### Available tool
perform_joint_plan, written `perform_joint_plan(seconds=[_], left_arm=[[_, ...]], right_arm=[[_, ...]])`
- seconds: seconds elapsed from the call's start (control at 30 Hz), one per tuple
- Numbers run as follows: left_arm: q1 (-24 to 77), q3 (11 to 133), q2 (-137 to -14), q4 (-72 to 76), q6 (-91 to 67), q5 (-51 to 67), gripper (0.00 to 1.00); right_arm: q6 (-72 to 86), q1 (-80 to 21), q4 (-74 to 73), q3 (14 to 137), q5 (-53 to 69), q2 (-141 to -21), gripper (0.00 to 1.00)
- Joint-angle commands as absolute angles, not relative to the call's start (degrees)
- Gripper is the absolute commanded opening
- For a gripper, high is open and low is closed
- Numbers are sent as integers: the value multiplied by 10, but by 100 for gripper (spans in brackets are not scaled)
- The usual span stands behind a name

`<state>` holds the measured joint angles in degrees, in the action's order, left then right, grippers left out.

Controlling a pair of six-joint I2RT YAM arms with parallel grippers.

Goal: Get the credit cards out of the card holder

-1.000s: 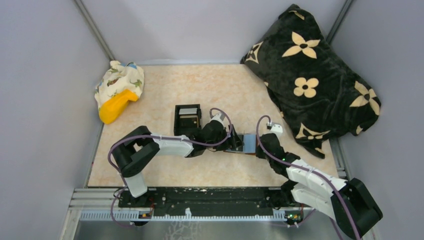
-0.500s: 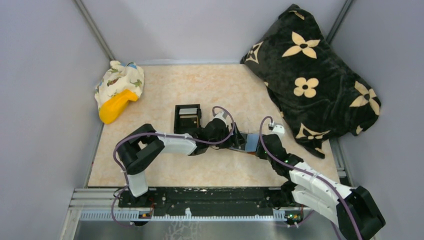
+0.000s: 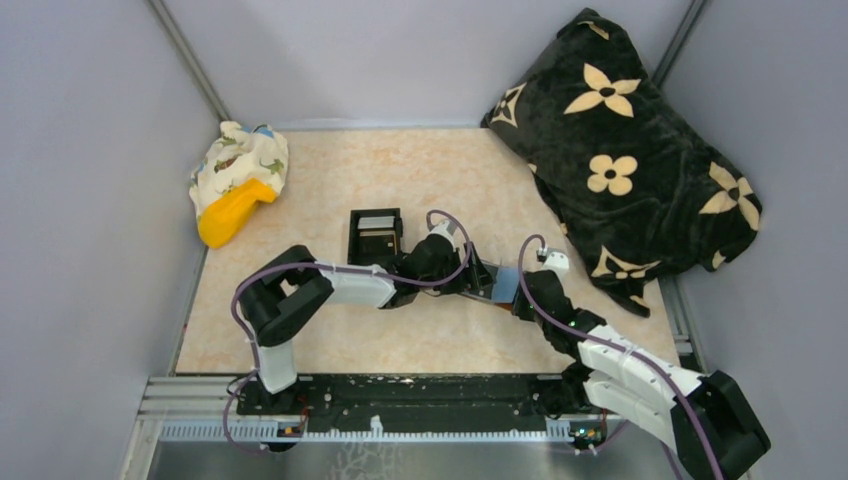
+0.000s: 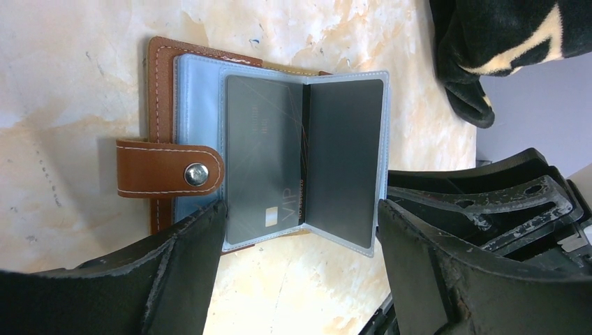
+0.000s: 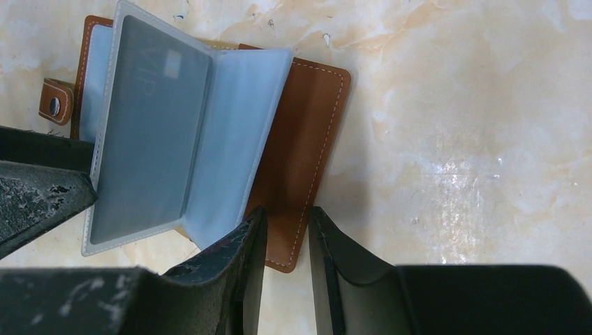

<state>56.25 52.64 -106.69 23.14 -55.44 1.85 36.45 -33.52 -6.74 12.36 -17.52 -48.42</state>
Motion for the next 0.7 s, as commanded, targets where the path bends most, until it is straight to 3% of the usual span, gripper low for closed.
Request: perform_joint_plan(seconds=[0.0, 0.2, 0.4, 0.67], left_arm=[[570, 525, -1094, 266, -572, 77, 85], [564, 495, -1100, 363, -617, 131, 84], [560, 492, -1113, 361, -626, 136, 84], [550, 478, -1122, 364, -634, 139, 85]], right_arm=[[375, -339, -14, 120, -123, -487, 29], [374, -338, -13, 120, -122, -487, 29], [375, -338, -23, 122, -123, -478, 29], [384, -339, -159, 164, -185, -338, 29]])
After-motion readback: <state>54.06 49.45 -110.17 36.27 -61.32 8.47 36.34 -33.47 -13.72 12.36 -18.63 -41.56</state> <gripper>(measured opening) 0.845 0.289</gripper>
